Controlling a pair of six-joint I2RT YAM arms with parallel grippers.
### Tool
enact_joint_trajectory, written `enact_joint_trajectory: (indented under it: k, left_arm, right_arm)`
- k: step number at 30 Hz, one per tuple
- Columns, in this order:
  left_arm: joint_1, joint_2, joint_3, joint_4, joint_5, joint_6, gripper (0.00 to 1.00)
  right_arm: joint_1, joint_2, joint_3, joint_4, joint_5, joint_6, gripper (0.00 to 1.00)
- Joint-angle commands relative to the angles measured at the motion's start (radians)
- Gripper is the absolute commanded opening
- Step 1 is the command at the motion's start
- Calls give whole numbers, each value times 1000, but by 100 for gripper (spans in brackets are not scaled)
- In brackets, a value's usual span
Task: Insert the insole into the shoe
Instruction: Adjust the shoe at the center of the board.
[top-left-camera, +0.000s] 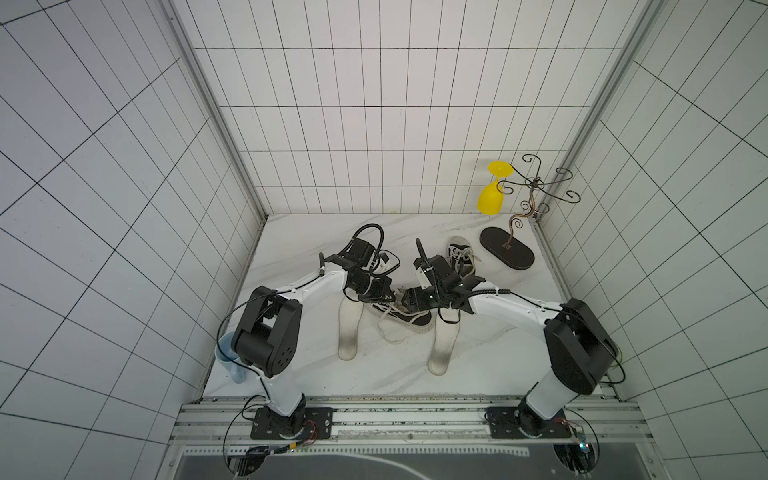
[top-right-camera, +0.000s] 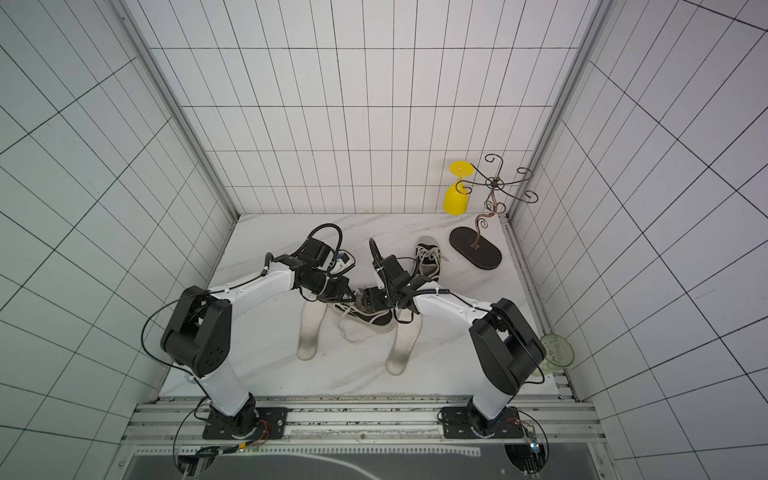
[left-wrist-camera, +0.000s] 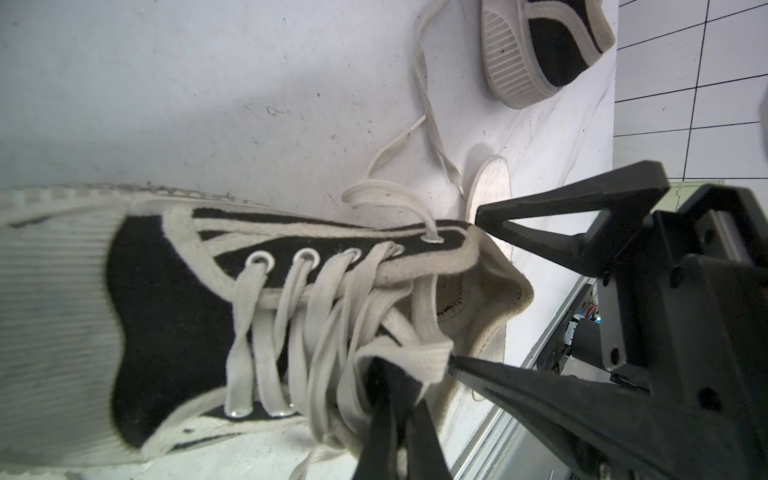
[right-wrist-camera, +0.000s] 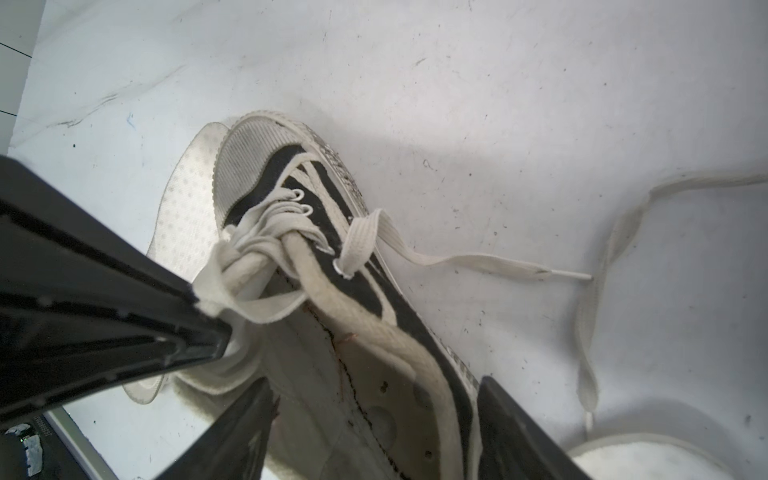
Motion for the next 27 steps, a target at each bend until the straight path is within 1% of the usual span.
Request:
enact_joint_trajectory:
  k: [1, 3, 6, 10, 15, 18, 23, 25, 27]
  left_arm:
    - [-14, -7, 24, 26, 15, 0, 0]
    - [-24, -9, 20, 24, 13, 2, 0]
    - [-32, -18, 6, 29, 11, -4, 0]
    - [-37, -30, -6, 24, -3, -4, 0]
    - [-37, -31, -14, 16, -19, 10, 0]
    - [-38, -26, -5, 4, -31, 29, 0]
    - [-39, -53, 0, 16, 4, 69, 0]
    - [-40, -55, 12, 3, 14, 96, 0]
    - [-39, -62, 12, 1, 23, 121, 0]
  right_arm:
    - [14, 42, 2, 48, 6, -2, 78]
    - [15, 54, 30, 80, 23, 17, 78]
    - [13, 92, 98, 73, 95, 37, 77]
    - [-20, 90, 146, 89, 97, 81, 74]
    - [-73, 55, 156, 98, 17, 102, 73]
    - [-84, 59, 146, 101, -14, 115, 72]
    - [-86, 135, 182, 44, -38, 119, 71]
    - [-97, 159, 193, 35, -76, 138, 70]
    - [-112, 187, 204, 29, -148, 164, 70]
